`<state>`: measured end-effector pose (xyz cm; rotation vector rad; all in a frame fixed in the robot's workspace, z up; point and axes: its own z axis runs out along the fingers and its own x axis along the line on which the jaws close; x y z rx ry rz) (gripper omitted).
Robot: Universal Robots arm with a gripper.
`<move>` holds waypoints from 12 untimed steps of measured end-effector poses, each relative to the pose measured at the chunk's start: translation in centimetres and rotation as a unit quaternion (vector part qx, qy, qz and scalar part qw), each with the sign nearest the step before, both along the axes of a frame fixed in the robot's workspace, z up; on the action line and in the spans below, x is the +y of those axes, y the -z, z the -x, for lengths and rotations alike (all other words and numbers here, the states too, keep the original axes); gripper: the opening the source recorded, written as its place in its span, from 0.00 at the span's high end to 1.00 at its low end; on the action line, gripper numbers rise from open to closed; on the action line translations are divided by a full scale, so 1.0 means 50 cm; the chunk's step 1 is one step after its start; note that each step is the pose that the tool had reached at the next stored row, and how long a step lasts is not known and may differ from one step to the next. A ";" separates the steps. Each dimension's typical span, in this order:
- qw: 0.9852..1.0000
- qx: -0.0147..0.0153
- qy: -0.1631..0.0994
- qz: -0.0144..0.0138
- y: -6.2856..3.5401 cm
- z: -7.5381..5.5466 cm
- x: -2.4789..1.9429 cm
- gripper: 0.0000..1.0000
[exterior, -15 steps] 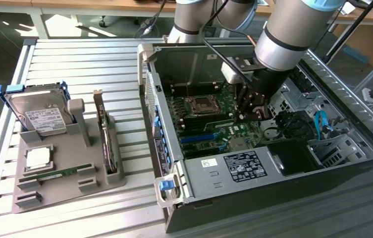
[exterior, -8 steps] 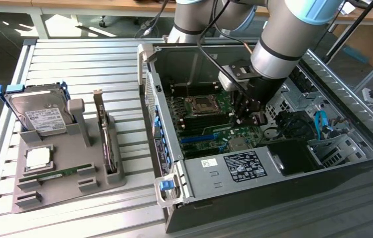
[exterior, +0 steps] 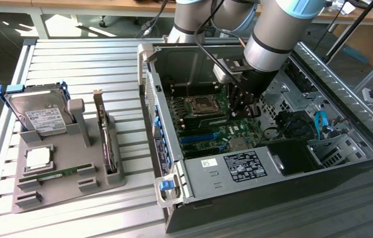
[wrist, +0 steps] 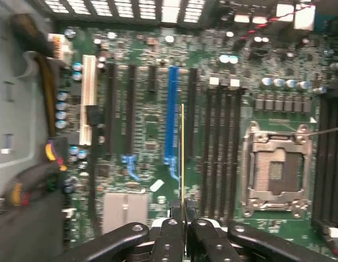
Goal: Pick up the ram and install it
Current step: 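Insert the ram into the slot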
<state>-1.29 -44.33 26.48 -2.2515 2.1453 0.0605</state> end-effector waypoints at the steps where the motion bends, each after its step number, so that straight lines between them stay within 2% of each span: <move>1: 1.000 0.000 0.000 0.000 0.002 0.000 0.0073 0.88; 5: 1.000 0.000 0.000 -0.002 0.010 0.000 0.0407 0.88; 6: 1.000 0.000 0.000 -0.003 0.011 0.000 0.0443 0.88; 10: 1.000 0.000 0.000 -0.003 0.011 0.001 0.0449 0.88; 12: 1.000 0.000 0.000 -0.003 0.012 0.010 0.0449 0.88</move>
